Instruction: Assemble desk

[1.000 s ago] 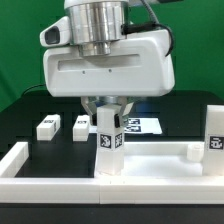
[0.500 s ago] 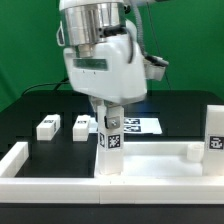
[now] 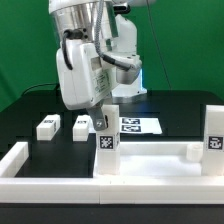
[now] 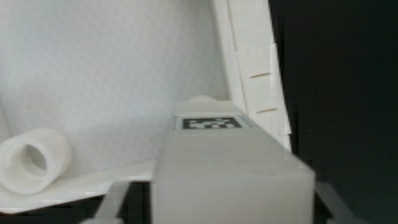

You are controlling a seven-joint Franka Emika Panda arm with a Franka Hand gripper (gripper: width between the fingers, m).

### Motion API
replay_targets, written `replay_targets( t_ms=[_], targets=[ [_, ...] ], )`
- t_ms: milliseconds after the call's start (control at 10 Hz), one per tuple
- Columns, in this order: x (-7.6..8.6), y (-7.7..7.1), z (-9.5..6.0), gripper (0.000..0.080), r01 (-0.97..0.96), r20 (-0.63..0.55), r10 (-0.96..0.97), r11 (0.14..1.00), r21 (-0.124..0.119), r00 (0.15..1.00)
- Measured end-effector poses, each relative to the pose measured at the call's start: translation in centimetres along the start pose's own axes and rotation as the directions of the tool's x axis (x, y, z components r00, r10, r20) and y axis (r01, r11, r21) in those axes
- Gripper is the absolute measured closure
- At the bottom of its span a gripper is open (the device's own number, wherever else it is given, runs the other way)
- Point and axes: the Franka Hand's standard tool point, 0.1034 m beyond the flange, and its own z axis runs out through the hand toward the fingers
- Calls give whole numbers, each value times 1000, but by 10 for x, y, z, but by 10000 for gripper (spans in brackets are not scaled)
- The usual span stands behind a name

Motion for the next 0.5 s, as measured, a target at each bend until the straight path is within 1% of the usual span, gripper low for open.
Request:
replay_targets(
  t_ms=[100,200,300,400,500],
  targets=[
    [-1,0,0,412,67,-3,-67,998,0,998],
    [-8,0,2,412,214,-18,-214,977,1,977],
    [-16,0,1,228,383,-15,-383,924,-4,924],
    [-25,-6,-3,165,604,-16,-604,797,7,797],
    [-25,-8,-3,165,656,-27,-656,754,16,754]
  ],
)
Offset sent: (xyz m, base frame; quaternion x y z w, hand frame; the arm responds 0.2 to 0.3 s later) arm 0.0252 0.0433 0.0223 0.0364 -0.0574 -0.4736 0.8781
